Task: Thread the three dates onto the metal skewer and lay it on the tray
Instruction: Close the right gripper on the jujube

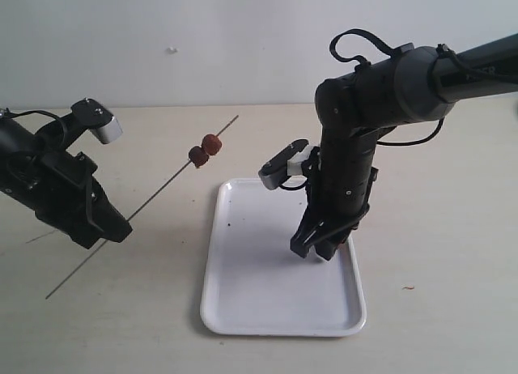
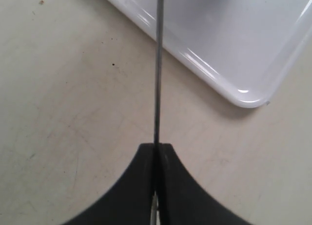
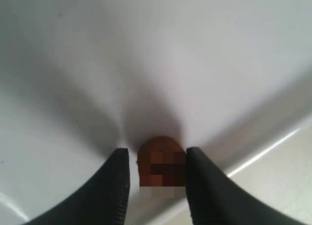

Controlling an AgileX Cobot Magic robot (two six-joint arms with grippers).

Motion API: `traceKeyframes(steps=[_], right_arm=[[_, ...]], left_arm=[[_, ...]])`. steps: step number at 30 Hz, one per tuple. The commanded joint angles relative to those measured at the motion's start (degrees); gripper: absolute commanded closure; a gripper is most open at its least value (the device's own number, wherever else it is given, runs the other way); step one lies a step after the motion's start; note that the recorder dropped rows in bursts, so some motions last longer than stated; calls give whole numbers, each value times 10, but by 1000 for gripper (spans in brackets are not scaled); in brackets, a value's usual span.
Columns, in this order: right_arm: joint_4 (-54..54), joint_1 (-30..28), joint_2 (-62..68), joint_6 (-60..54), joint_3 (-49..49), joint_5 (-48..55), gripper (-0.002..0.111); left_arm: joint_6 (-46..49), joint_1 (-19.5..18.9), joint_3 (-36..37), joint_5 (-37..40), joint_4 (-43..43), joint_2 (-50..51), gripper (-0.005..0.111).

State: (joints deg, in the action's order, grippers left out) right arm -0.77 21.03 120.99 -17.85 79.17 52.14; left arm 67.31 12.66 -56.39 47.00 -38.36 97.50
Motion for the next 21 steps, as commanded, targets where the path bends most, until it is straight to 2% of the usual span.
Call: traceKeyframes(steps=[1,8,21], right_arm=[[8,-2,-1,2,-2,0,74],[8,-2,-1,3,-2,0,80],[8,-5,-45,-26,-2,32,81]], left_arm=[[-2,-1,-4,-3,-7,-2,107],[-2,-1,-4,-3,-7,-2,107],[-2,-1,-4,-2,-10,-2,107]])
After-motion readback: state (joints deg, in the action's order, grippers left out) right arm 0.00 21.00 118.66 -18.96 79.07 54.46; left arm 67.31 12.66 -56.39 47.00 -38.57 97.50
